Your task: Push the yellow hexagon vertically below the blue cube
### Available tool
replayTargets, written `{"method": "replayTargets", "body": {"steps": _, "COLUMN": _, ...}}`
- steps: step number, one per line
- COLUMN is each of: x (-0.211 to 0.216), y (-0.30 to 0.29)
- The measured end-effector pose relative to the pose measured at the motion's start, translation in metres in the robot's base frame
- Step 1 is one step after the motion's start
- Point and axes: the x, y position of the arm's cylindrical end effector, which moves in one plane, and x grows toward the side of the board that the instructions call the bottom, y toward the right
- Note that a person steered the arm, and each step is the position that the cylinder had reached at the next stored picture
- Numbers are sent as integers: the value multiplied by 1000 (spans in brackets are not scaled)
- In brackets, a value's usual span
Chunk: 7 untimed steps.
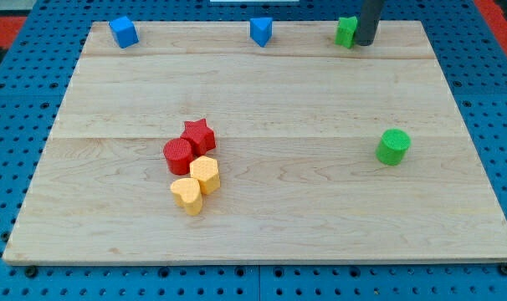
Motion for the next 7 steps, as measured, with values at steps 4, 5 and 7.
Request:
{"method": "replayTargets", "body": {"steps": 4, "x": 100, "y": -55}}
{"method": "replayTargets", "body": {"steps": 5, "x": 104, "y": -96}}
{"method": "replayTargets", "body": {"steps": 7, "x": 109, "y": -101}}
